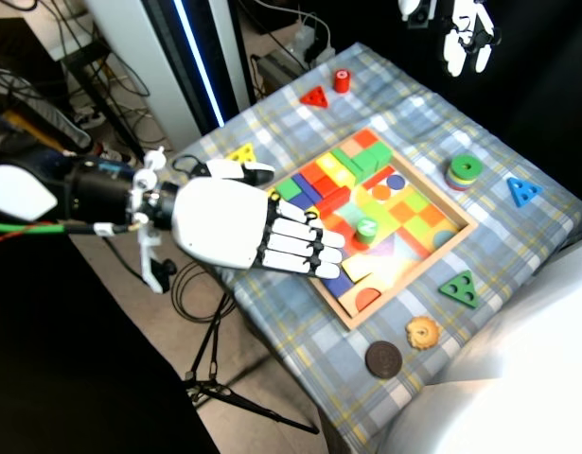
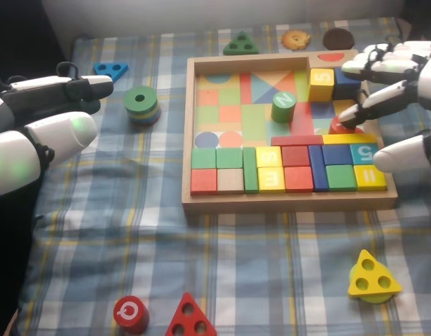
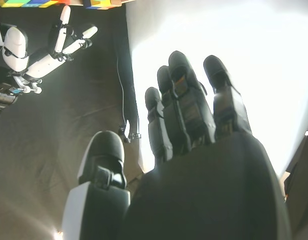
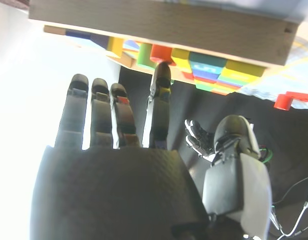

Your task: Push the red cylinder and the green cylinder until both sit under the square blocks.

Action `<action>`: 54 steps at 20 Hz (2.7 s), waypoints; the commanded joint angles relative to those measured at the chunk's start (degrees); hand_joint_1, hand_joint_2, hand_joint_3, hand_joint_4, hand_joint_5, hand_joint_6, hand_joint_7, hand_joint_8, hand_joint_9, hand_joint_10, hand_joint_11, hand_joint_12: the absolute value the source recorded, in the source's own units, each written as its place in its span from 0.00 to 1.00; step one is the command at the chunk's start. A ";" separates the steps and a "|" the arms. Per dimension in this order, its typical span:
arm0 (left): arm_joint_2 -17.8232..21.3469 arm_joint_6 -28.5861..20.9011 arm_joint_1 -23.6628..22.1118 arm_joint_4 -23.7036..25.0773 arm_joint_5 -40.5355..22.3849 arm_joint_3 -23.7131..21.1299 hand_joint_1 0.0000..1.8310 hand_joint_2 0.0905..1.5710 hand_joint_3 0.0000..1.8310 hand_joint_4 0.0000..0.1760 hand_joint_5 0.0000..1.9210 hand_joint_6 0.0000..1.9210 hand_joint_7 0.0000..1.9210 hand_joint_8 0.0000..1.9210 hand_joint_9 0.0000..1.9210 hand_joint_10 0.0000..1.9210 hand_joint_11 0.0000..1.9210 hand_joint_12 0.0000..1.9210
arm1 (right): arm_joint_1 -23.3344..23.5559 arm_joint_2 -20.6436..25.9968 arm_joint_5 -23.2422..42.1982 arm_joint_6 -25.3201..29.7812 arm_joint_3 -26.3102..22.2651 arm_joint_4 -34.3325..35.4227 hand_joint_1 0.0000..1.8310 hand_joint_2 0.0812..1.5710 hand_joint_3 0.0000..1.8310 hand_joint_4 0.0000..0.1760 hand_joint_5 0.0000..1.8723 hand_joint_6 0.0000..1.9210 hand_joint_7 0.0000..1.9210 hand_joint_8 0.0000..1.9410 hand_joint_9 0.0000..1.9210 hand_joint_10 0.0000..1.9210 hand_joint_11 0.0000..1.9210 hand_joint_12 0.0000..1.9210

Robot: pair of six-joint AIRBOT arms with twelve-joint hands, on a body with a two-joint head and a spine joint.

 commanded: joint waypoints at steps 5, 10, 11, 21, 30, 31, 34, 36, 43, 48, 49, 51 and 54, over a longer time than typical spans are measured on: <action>-0.05 -0.66 -0.36 0.45 -6.71 0.16 0.07 0.84 0.00 0.56 0.24 0.00 0.28 0.00 0.29 0.00 0.00 0.30 | -0.65 1.96 4.80 0.07 -1.29 2.75 0.00 0.66 0.00 1.00 0.26 0.00 0.00 0.00 0.00 0.00 0.00 0.00; -0.07 -0.77 -0.31 0.41 -6.74 0.13 0.06 0.85 0.00 0.61 0.24 0.00 0.28 0.00 0.29 0.00 0.00 0.29 | -0.84 3.42 6.54 -1.21 -2.03 5.22 0.00 0.65 0.00 1.00 0.25 0.00 0.00 0.00 0.00 0.00 0.00 0.00; -0.07 -0.78 -0.31 0.41 -6.74 0.12 0.06 0.85 0.00 0.61 0.24 0.00 0.28 0.00 0.29 0.00 0.00 0.29 | -0.84 3.82 6.75 -2.22 -2.39 6.12 0.00 0.65 0.00 1.00 0.25 0.00 0.00 0.00 0.00 0.00 0.00 0.00; -0.10 -1.03 -0.29 0.26 -6.74 0.14 0.07 0.84 0.00 0.62 0.24 0.00 0.29 0.00 0.29 0.00 0.00 0.30 | -1.45 3.76 12.64 -6.24 -2.27 12.01 0.00 0.65 0.00 0.80 0.25 0.01 0.00 0.00 0.00 0.00 0.00 0.00; -0.12 -1.15 -0.33 0.22 -6.77 0.18 0.07 0.84 0.00 0.60 0.24 0.00 0.28 0.00 0.29 0.00 0.00 0.31 | 2.48 -4.89 11.29 -5.57 3.27 11.30 0.00 0.66 0.00 0.75 0.23 0.00 0.00 0.00 0.00 0.00 0.00 0.00; -0.13 -1.15 -0.33 0.22 -6.77 0.19 0.08 0.84 0.00 0.57 0.24 0.00 0.27 0.00 0.28 0.00 0.00 0.30 | 3.42 -5.99 10.63 -5.37 3.97 10.61 0.00 0.66 0.00 0.76 0.24 0.00 0.00 0.00 0.00 0.00 0.00 0.00; -0.18 -1.16 -0.34 0.22 -6.73 0.24 0.08 0.85 0.00 0.56 0.24 0.00 0.27 0.00 0.29 0.00 0.00 0.29 | 5.65 -9.10 8.74 -2.54 6.51 7.28 0.00 0.69 0.01 0.99 0.24 0.00 0.00 0.00 0.00 0.00 0.00 0.00; -0.20 -1.16 -0.40 0.29 -6.71 0.32 0.08 0.85 0.00 0.55 0.24 0.00 0.27 0.00 0.28 0.00 0.00 0.29 | 6.69 -10.64 7.41 -1.63 7.73 5.60 0.00 0.69 0.01 1.00 0.23 0.00 0.00 0.00 0.00 0.00 0.00 0.00; -0.32 -1.56 -0.45 0.31 -6.63 0.50 0.09 0.85 0.00 0.56 0.24 0.00 0.27 0.00 0.28 0.00 0.00 0.28 | 8.24 -13.74 3.45 -0.84 10.07 2.07 0.00 0.70 0.01 1.00 0.23 0.00 0.00 0.00 0.00 0.00 0.00 0.00; -0.32 -1.67 -0.45 0.32 -6.63 0.62 0.08 0.86 0.00 0.50 0.24 0.00 0.26 0.00 0.28 0.00 0.00 0.28 | 8.53 -14.15 1.85 -0.24 10.35 -0.22 0.00 0.68 0.00 1.00 0.24 0.00 0.00 0.00 0.00 0.00 0.00 0.00; -0.31 -1.68 -0.45 0.32 -6.63 0.61 0.08 0.85 0.00 0.53 0.24 0.00 0.26 0.00 0.27 0.00 0.00 0.28 | 8.53 -14.16 1.49 -0.04 10.35 -0.87 0.00 0.67 0.00 1.00 0.24 0.00 0.00 0.00 0.00 0.00 0.00 0.00; -0.31 -1.70 -0.45 0.32 -6.62 0.62 0.08 0.86 0.00 0.50 0.23 0.00 0.26 0.00 0.27 0.00 0.00 0.27 | 8.51 -14.16 0.70 0.07 10.26 -1.88 0.00 0.66 0.00 0.99 0.25 0.00 0.00 0.00 0.00 0.00 0.00 0.00; -0.31 -1.72 -0.45 0.32 -6.60 0.62 0.08 0.86 0.00 0.47 0.24 0.00 0.26 0.00 0.26 0.00 0.00 0.29 | 8.50 -14.13 0.45 0.12 9.86 -2.13 0.00 0.65 0.00 0.96 0.25 0.00 0.00 0.00 0.00 0.00 0.00 0.00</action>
